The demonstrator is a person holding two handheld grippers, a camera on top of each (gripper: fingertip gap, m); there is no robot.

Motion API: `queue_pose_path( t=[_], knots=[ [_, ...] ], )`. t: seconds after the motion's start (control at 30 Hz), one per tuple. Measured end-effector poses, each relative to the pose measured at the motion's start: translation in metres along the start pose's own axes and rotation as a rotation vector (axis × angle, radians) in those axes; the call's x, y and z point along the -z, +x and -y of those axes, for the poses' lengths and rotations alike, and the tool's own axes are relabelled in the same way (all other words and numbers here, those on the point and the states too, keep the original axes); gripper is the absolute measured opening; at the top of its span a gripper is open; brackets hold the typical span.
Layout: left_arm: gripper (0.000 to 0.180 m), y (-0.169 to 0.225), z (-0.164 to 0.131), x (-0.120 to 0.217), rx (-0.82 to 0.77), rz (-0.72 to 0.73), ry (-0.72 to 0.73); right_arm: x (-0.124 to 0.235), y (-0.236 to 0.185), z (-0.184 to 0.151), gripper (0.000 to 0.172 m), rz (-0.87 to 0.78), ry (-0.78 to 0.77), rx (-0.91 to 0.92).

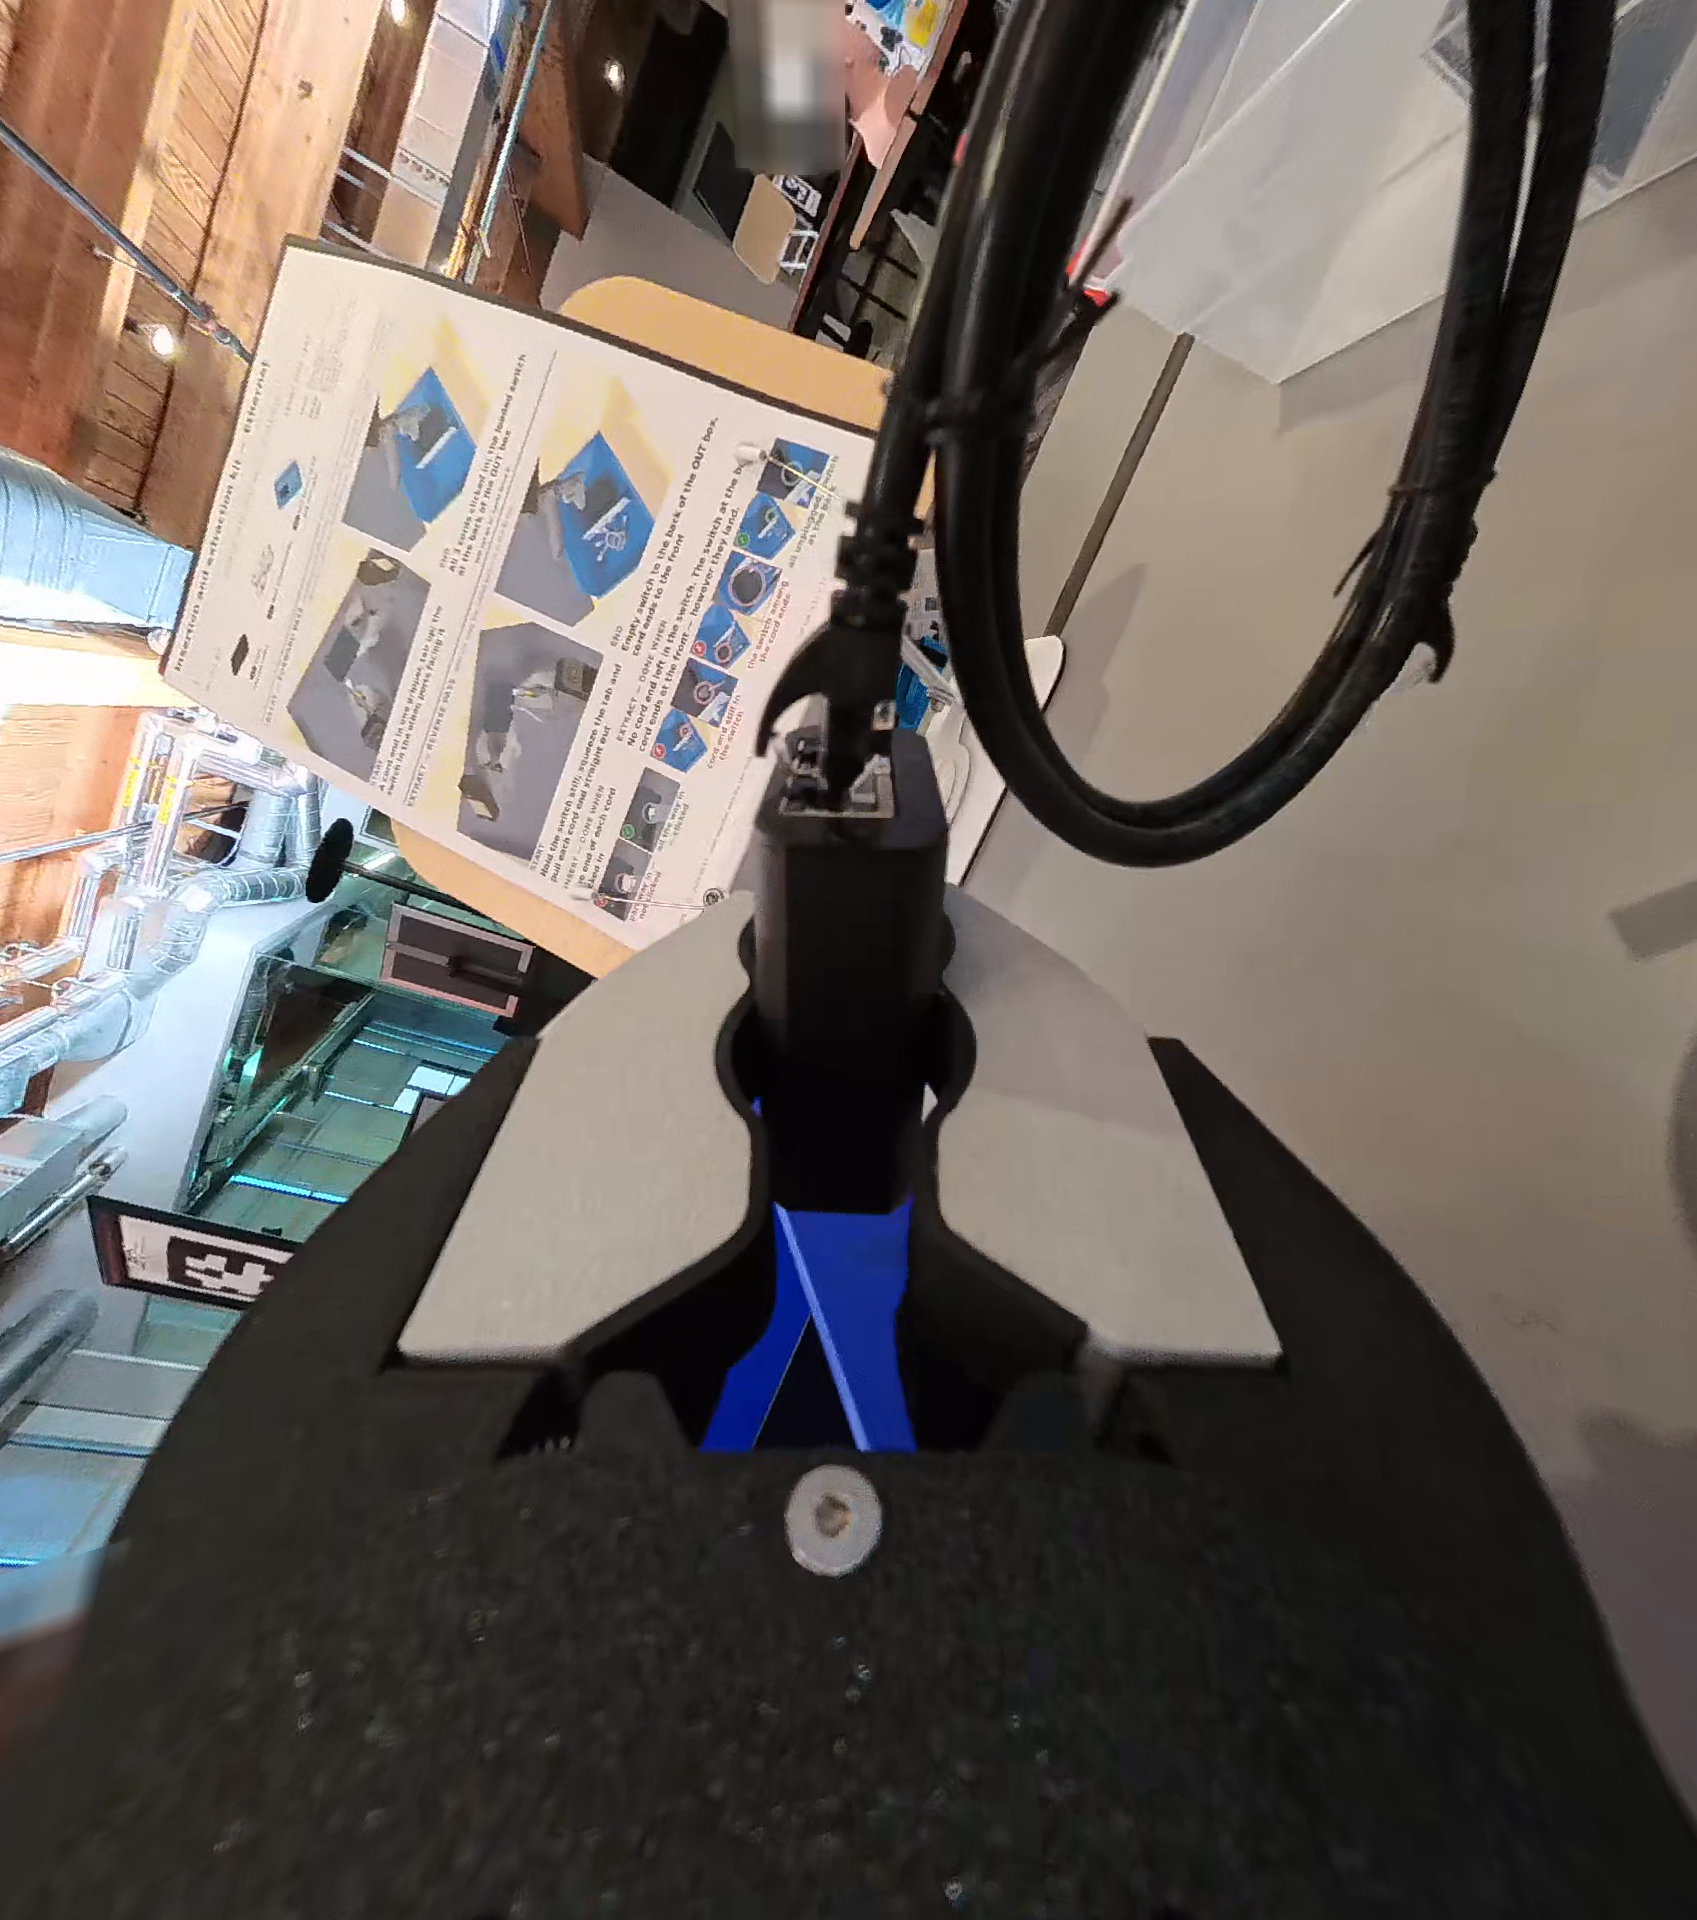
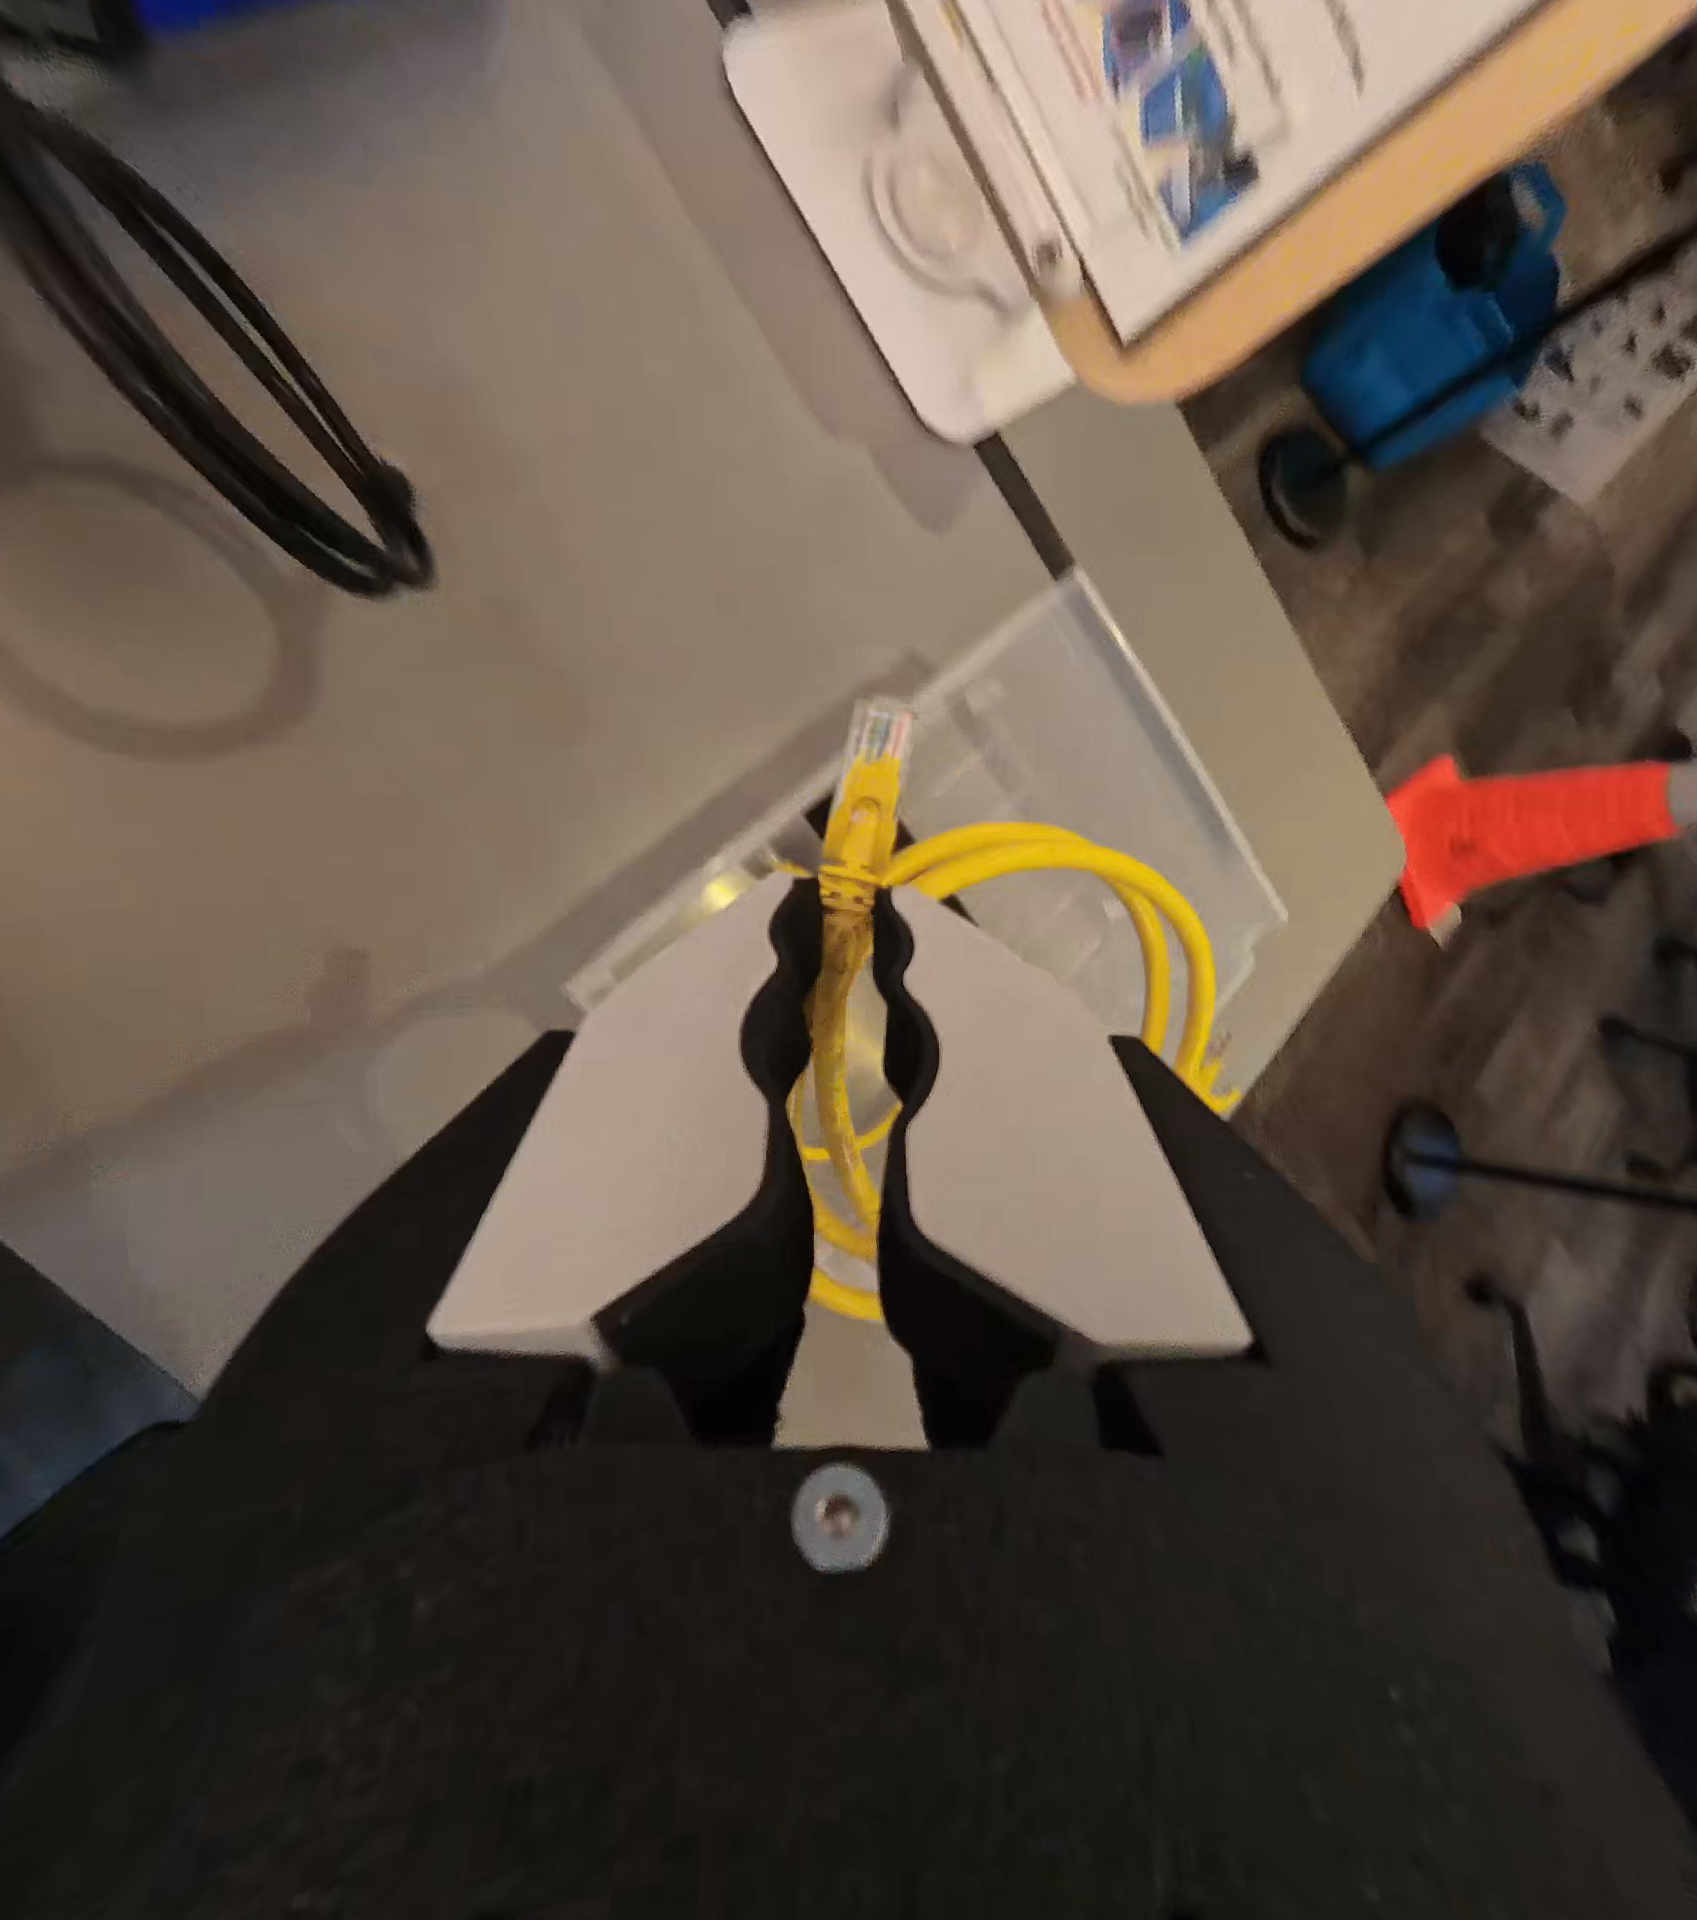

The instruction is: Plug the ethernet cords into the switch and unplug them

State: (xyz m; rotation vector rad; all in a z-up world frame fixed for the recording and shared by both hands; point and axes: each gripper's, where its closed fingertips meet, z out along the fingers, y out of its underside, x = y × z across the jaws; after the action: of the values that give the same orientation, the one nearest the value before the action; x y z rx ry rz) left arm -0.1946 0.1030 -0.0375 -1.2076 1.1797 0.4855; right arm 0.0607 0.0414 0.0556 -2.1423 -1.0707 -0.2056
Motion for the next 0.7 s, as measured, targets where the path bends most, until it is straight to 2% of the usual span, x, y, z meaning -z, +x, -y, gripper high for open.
queue_pose_path(
  t=[0.1,0.27,0.4,0.47,0.57,0.63,0.7],
  knots=[
    [0.025,0.003,0.002,0.0,-0.01,-0.006,0.004,-0.036,0.003,-0.039,0.009,0.032,-0.115,-0.052],
    [0.025,0.004,0.004,0.001,-0.025,-0.002,0.011,-0.128,-0.014,-0.101,0.01,0.165,-0.27,-0.162],
    [0.025,0.003,0.004,0.002,0.003,-0.015,0.028,-0.179,-0.028,-0.122,0.01,0.258,-0.271,-0.254],
    [0.025,0.003,0.004,0.002,0.031,-0.036,0.037,-0.183,-0.04,-0.121,0.015,0.34,-0.252,-0.294],
    [0.025,0.005,0.005,0.002,0.088,-0.077,0.061,-0.17,-0.032,-0.111,0.024,0.326,-0.184,-0.284],
    [0.025,0.007,0.01,0.004,0.154,-0.126,0.1,-0.149,-0.02,-0.091,0.029,0.288,-0.075,-0.269],
    [0.025,0.009,0.019,0.008,0.229,-0.189,0.161,-0.121,-0.017,-0.055,0.033,0.289,0.125,-0.193]
  ],
)
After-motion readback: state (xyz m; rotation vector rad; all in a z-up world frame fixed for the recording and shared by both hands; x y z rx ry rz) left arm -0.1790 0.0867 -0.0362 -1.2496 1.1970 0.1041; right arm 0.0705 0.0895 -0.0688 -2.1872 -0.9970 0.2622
